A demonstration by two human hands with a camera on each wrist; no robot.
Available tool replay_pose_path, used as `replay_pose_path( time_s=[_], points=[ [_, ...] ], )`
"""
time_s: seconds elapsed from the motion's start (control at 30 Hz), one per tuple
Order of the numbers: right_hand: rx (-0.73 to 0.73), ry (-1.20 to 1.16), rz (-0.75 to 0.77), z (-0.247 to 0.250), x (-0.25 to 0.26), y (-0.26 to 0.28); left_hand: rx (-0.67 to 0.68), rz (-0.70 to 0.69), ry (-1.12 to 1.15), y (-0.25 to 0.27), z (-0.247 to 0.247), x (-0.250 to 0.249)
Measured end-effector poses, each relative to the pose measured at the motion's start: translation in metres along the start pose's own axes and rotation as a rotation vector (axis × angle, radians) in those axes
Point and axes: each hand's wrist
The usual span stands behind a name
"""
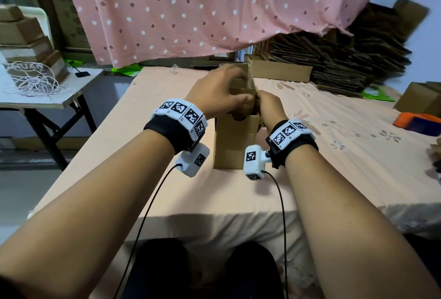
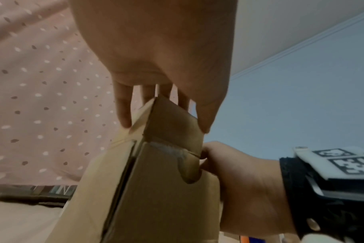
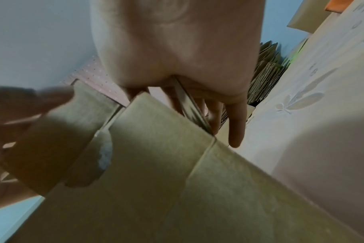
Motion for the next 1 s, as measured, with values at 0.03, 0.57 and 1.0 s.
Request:
replay_pose_path(
  time_s=[0.03,0.57,1.0],
  points=[
    [-0.016,-0.041,0.008,0.001,0.002,0.000,-0.061,-0.004,0.069,0.001,0.000,0.001],
    [0.119,-0.352,0.073,-0.002,0.036,-0.019,-0.068,0.682,1.101,-0.019,-0.020,0.022],
    [0.122,-0.185,0.065,-0.014,0.019,-0.036,-0.084,0.546,1.184,-0.033,-0.046,0.015]
  ],
)
Point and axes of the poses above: each hand's wrist, its own y-axis away from the middle knuckle, its own z-axis out of the back of the hand, x = y × z, and after that the axes turned 2 degrees about y, right-handed
